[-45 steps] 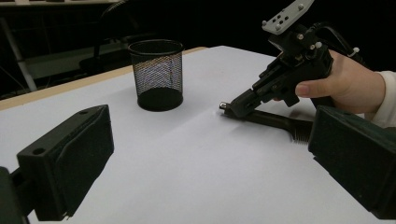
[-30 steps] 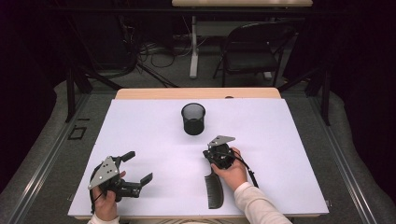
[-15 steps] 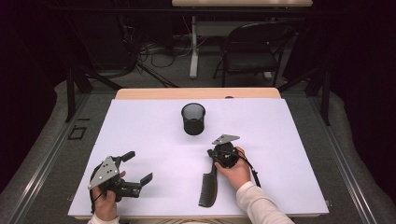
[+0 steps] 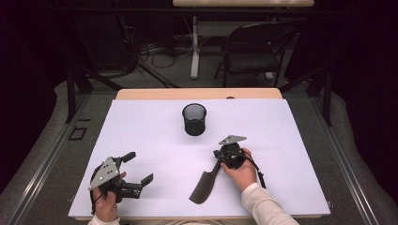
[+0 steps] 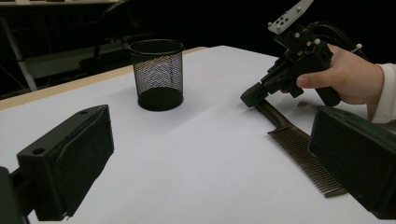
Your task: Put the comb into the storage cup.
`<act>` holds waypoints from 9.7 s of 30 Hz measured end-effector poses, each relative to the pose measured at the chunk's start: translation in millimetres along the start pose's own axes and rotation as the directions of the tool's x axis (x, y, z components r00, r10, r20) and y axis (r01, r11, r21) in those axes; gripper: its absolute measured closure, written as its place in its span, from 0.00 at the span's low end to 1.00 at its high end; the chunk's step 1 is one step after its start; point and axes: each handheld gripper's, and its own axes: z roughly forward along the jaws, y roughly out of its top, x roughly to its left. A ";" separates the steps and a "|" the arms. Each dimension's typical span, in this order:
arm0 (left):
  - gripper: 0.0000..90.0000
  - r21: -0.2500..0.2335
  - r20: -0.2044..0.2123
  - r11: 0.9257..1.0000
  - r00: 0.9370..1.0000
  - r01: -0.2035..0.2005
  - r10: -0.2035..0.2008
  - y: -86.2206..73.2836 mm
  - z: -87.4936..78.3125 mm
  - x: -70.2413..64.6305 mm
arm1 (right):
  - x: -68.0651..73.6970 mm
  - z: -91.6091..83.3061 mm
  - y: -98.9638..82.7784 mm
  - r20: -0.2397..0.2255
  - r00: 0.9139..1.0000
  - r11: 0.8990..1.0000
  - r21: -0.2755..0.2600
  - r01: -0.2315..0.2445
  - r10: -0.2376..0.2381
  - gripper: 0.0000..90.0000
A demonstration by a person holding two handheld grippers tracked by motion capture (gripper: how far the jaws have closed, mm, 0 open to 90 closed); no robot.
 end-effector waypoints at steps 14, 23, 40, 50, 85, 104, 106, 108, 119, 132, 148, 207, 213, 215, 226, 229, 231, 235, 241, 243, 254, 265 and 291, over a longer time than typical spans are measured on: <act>0.01 0.001 -0.001 1.000 1.000 0.000 0.000 0.0 -0.2 -0.1 | -8.2 -12.2 -6.9 0.014 1.000 1.000 0.009 -0.009 0.008 1.00; 0.01 0.001 -0.001 1.000 1.000 0.001 -0.001 0.0 -0.4 -0.1 | -13.1 -17.0 -12.5 0.024 1.000 1.000 0.014 -0.021 0.020 1.00; 0.01 0.001 -0.002 1.000 1.000 0.000 0.000 0.0 -0.5 -0.2 | -17.5 -30.0 -24.0 0.024 0.999 0.999 0.030 -0.022 0.021 1.00; 0.01 0.001 -0.001 1.000 1.000 0.000 0.000 0.0 -0.5 -0.3 | -15.3 -36.1 -28.9 0.017 1.000 0.999 0.036 -0.020 0.020 1.00; 0.01 0.006 0.000 1.000 1.000 -0.005 0.005 0.2 -0.6 -0.7 | -1.5 -53.1 -45.8 -0.025 1.000 0.998 0.064 0.006 -0.005 1.00; 0.01 0.007 0.002 1.000 1.000 -0.006 0.006 0.2 -0.4 -0.6 | 2.8 -54.2 -44.3 -0.035 0.999 0.999 0.050 0.011 -0.010 1.00; 0.01 0.007 0.003 1.000 1.000 -0.006 0.006 0.2 -0.3 -0.6 | 2.0 -55.3 -43.7 -0.033 0.999 0.999 0.042 0.005 -0.004 0.99; 0.01 0.008 0.003 1.000 1.000 -0.006 0.006 0.2 -0.2 -0.5 | 1.2 -56.2 -42.9 -0.033 0.999 0.999 0.032 0.002 -0.001 0.98; 0.01 0.008 0.004 1.000 1.000 -0.003 0.003 0.0 0.1 -0.2 | 2.1 -61.1 -39.1 -0.040 0.999 1.000 -0.004 0.003 -0.004 0.86; 0.01 0.008 0.006 1.000 1.000 -0.002 0.002 -0.2 0.7 0.1 | 3.4 -67.6 -33.9 -0.044 0.999 0.999 -0.053 0.007 -0.009 0.65; 0.01 0.019 0.011 1.000 1.000 -0.004 0.004 0.0 1.8 1.8 | 1.6 -73.2 -30.9 -0.063 0.997 0.990 -0.133 0.042 -0.051 0.42; 0.01 0.028 0.020 1.000 1.000 -0.008 0.008 -0.1 2.7 -1.0 | 11.0 -48.1 8.1 -0.074 0.980 0.940 0.279 0.196 -0.183 0.01; 0.01 0.027 0.023 1.000 1.000 -0.008 0.007 -0.2 2.8 -0.8 | 15.0 -43.7 10.0 -0.082 0.975 0.922 0.318 0.223 -0.208 0.01; 0.01 0.027 0.023 1.000 1.000 -0.007 0.007 -0.1 2.7 -0.7 | 15.8 -42.6 11.1 -0.083 0.973 0.919 0.320 0.232 -0.217 0.01; 0.01 0.027 0.024 1.000 1.000 -0.007 0.007 -0.1 2.6 -0.7 | 16.4 -35.4 17.6 -0.086 0.970 0.902 0.355 0.244 -0.228 0.01; 0.01 0.026 0.024 1.000 1.000 -0.007 0.007 -0.2 2.7 -0.7 | 17.1 -34.4 19.4 -0.098 0.967 0.896 0.362 0.256 -0.237 0.05; 0.01 0.028 0.024 1.000 1.000 -0.008 0.007 -0.2 2.7 -0.8 | 17.7 -33.7 21.0 -0.104 0.965 0.894 0.361 0.263 -0.242 0.08; 0.01 0.028 0.024 1.000 1.000 -0.007 0.007 -0.2 2.8 -0.8 | 18.6 -32.5 24.1 -0.114 0.962 0.887 0.371 0.274 -0.249 0.12; 0.01 0.030 0.014 1.000 1.000 -0.007 0.007 -0.1 2.6 -1.1 | 21.7 -30.5 28.3 -0.130 0.957 0.876 0.386 0.288 -0.258 0.16; 0.01 0.030 0.015 1.000 1.000 -0.007 0.006 -0.1 2.7 -1.1 | 22.5 -29.6 29.9 -0.129 0.955 0.872 0.390 0.295 -0.266 0.16; 0.01 0.032 0.017 0.999 1.000 -0.008 0.007 -0.1 2.4 -1.1 | 28.0 -23.4 36.6 -0.135 0.945 0.855 0.403 0.328 -0.299 0.22; 0.01 0.032 0.023 0.999 1.000 -0.006 0.005 -0.1 2.4 -0.8 | 31.5 -20.5 39.8 -0.146 0.948 0.849 0.421 0.319 -0.284 0.28; 0.01 0.032 0.024 0.999 1.000 -0.004 0.004 -0.3 2.9 -0.8 | 37.2 -9.2 39.7 -0.202 0.936 0.789 0.503 0.353 -0.289 0.56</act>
